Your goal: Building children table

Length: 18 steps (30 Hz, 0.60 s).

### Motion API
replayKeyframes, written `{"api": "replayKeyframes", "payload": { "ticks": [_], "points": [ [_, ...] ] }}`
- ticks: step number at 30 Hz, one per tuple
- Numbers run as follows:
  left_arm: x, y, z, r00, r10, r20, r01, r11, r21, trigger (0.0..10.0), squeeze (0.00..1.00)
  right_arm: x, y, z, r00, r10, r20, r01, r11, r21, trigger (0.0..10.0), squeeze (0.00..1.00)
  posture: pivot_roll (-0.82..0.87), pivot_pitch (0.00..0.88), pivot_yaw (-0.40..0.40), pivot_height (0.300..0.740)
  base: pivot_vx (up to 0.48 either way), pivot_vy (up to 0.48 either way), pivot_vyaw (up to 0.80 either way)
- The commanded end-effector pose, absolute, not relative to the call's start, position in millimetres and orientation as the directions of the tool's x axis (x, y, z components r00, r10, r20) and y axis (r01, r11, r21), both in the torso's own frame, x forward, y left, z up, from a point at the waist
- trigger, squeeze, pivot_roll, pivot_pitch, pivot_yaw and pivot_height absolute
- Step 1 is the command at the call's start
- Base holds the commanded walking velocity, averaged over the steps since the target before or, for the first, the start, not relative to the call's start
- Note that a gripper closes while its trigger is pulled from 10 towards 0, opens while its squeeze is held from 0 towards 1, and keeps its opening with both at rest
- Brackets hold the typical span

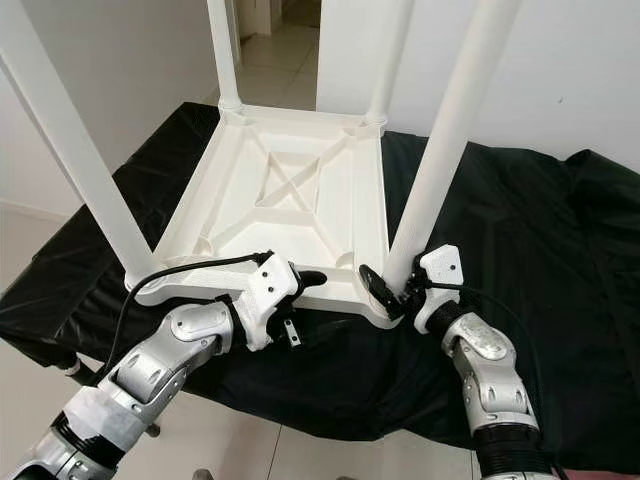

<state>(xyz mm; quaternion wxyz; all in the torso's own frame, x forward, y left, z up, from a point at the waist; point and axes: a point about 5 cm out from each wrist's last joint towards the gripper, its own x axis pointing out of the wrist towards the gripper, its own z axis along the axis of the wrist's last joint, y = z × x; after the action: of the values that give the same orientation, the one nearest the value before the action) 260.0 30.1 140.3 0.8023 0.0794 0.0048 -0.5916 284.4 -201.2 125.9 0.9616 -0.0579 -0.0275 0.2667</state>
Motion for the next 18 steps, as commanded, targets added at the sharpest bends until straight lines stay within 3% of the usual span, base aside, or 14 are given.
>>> {"api": "replayKeyframes", "payload": {
  "ticks": [1,10,11,12,13,18],
  "points": [
    [257.7,28.5,140.9,0.227,-0.966,-0.124,0.968,0.209,0.141,10.0,0.00,283.8,-202.6,118.3,0.856,0.517,-0.012,-0.515,0.849,-0.118,0.0,0.00,-0.09,0.000,-0.021,0.740,0.000,0.000,0.00],
    [256.6,28.5,140.5,0.226,-0.966,-0.124,0.968,0.208,0.143,10.0,0.00,275.1,-203.0,106.7,0.849,0.526,-0.039,-0.528,0.846,-0.081,0.0,0.00,-0.09,0.000,-0.022,0.740,0.000,0.000,0.00],
    [256.4,28.4,140.5,0.225,-0.967,-0.124,0.968,0.207,0.144,10.0,0.00,271.8,-203.1,103.5,0.855,0.517,-0.038,-0.518,0.853,-0.067,4.5,0.00,-0.08,0.000,-0.024,0.740,0.000,0.000,0.00],
    [256.4,28.4,140.5,0.225,-0.967,-0.124,0.968,0.207,0.144,10.0,0.00,271.8,-203.1,103.5,0.855,0.517,-0.038,-0.518,0.853,-0.067,4.5,0.00,-0.08,0.000,-0.024,0.740,0.000,0.000,0.00],
    [256.4,28.3,140.8,0.224,-0.967,-0.122,0.968,0.206,0.144,10.0,0.00,267.8,-202.7,99.6,0.864,0.503,-0.039,-0.504,0.862,-0.051,10.0,0.00,-0.09,0.000,-0.024,0.740,0.000,0.000,0.00],
    [256.7,27.5,140.8,0.220,-0.969,-0.116,0.969,0.203,0.141,10.0,0.00,260.6,-200.7,97.1,0.935,0.355,0.016,-0.355,0.935,-0.013,10.0,0.00,-0.10,0.000,-0.020,0.740,0.000,0.000,0.00]
  ]
}}
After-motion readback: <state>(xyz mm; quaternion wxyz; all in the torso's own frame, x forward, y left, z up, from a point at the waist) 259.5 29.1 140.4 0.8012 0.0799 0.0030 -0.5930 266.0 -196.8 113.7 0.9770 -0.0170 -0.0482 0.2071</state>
